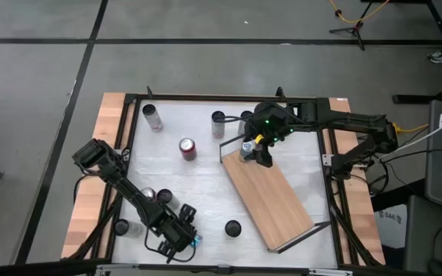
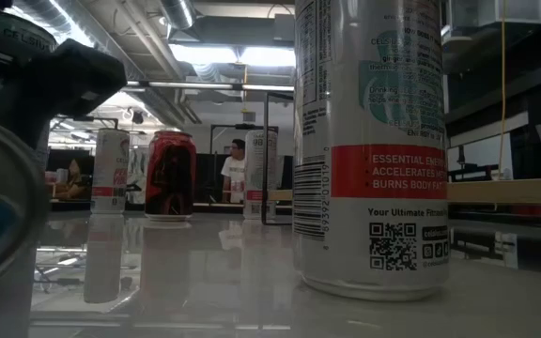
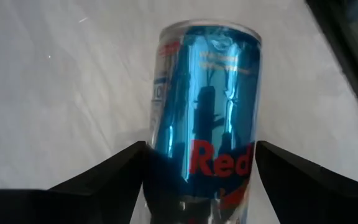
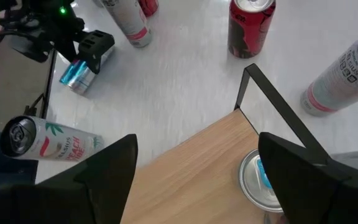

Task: Place canned beverage on shelf
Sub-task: Put the blue soda can on the shelf aligned with the other blue soda cans

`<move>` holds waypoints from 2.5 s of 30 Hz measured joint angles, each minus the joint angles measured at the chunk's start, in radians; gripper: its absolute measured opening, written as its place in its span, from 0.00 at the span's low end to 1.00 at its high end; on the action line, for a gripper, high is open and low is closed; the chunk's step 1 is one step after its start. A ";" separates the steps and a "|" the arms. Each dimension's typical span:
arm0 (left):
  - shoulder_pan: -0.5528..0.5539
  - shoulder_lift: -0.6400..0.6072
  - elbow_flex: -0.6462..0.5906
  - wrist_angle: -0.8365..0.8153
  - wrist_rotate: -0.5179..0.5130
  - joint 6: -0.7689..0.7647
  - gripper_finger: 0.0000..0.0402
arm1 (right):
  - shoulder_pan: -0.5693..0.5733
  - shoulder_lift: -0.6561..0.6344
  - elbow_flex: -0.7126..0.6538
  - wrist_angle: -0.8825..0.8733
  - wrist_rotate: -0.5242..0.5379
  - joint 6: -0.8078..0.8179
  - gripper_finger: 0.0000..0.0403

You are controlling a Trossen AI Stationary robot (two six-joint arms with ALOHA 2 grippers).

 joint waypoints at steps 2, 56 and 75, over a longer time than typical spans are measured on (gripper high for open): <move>0.008 0.000 0.000 0.002 -0.015 0.001 0.73 | 0.000 0.000 0.000 0.000 0.000 0.003 0.81; 0.308 -0.127 0.045 0.215 -0.745 -0.340 0.49 | 0.000 0.000 0.000 0.027 0.003 0.318 0.81; 0.310 -0.174 0.045 0.454 -0.939 -0.034 0.50 | 0.000 0.000 0.000 0.170 -0.003 0.558 0.81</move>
